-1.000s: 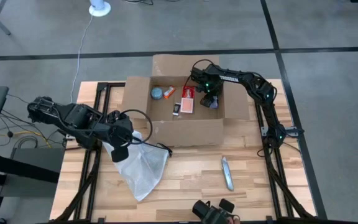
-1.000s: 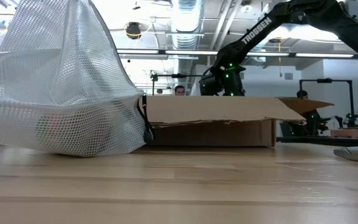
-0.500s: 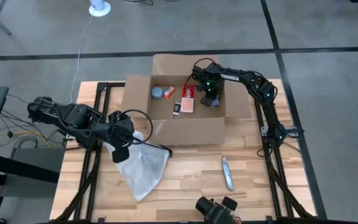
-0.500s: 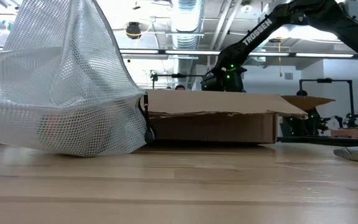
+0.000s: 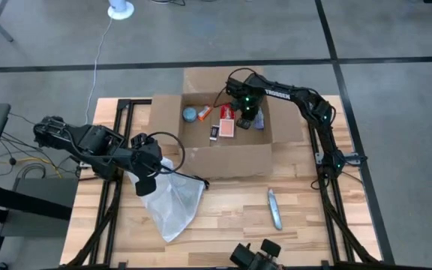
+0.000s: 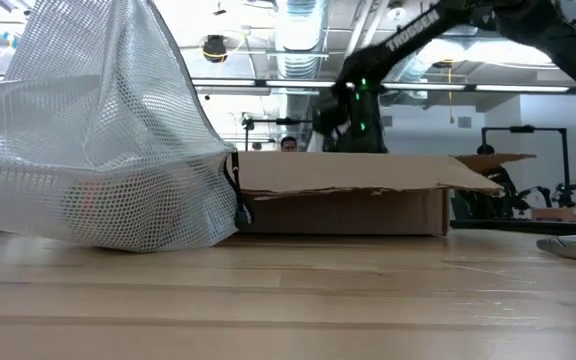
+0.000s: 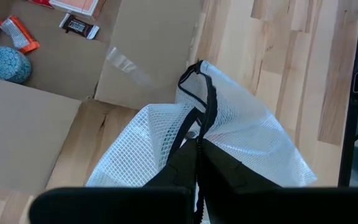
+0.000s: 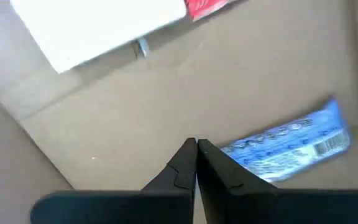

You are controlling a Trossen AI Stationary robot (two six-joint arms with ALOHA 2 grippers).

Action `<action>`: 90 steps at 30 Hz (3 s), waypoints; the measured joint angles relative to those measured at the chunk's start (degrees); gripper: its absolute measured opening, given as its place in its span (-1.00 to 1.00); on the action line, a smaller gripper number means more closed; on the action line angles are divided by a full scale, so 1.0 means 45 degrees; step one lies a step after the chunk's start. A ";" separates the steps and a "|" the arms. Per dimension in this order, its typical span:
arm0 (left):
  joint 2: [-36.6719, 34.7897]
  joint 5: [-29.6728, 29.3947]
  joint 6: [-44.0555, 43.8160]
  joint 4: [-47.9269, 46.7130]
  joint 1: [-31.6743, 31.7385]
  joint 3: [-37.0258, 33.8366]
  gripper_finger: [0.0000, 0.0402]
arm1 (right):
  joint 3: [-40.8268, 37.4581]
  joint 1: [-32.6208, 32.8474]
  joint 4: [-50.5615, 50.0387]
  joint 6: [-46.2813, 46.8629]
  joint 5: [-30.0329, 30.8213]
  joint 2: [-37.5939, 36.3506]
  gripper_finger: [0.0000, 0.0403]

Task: Unpack boxes
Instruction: Put the blue snack bar into the transparent zip bag

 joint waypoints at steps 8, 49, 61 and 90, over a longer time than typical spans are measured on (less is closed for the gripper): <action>0.0003 0.0000 0.0149 -0.0015 -0.0002 0.0000 -1.00 | -0.0388 0.0152 -0.0288 0.0283 0.0352 -0.0063 -1.00; 0.0001 0.0607 0.0650 0.0075 0.0004 0.0000 -1.00 | -0.1548 -0.0089 0.1018 0.4011 -0.0269 -0.0092 -0.46; -0.0001 0.0834 0.0684 -0.0260 0.0001 0.0000 -1.00 | -0.2025 -0.0204 0.2392 0.6089 -0.0266 -0.0092 0.49; -0.0001 0.0849 0.1267 -0.0381 -0.0001 0.0000 -1.00 | -0.1443 0.0724 0.1647 0.4025 -0.0971 -0.0543 -0.96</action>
